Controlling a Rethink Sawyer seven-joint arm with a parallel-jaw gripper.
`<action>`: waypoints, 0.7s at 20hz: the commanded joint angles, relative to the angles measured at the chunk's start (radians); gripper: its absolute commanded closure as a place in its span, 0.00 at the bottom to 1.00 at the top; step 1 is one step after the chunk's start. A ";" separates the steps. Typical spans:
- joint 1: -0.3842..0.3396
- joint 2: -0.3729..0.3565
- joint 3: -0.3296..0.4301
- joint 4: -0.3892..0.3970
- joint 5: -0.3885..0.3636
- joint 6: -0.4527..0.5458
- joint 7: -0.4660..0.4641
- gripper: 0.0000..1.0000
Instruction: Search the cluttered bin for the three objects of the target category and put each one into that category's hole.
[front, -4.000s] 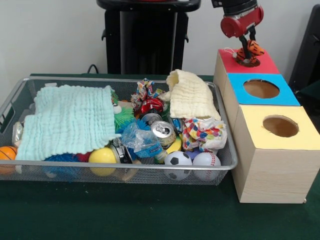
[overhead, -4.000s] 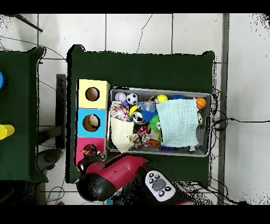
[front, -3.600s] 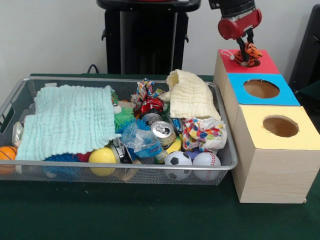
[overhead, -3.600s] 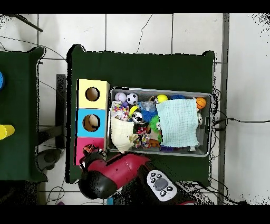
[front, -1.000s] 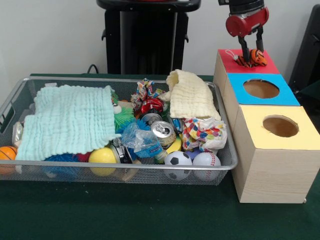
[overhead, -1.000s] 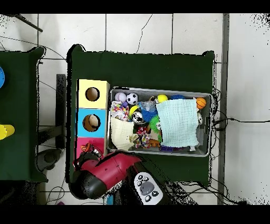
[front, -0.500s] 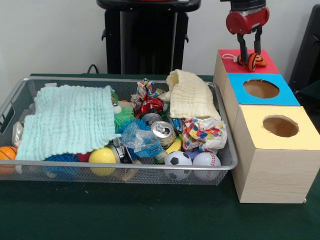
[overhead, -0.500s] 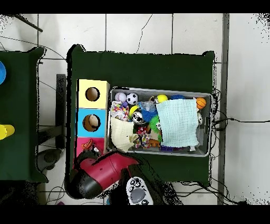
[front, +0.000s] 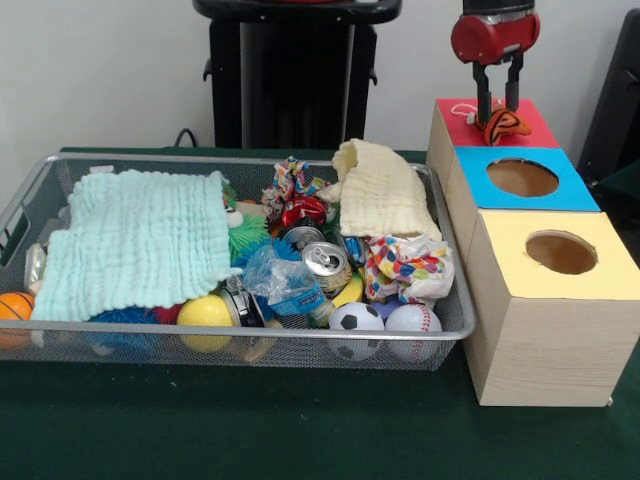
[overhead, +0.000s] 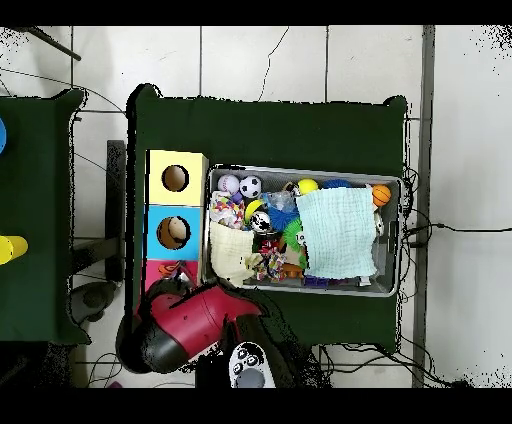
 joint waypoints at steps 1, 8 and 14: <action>-0.012 0.009 -0.039 -0.091 0.049 0.140 0.115 0.00; -0.068 0.000 0.040 -0.044 0.139 0.197 0.096 0.00; -0.082 0.024 0.068 -0.020 0.182 0.213 0.084 0.00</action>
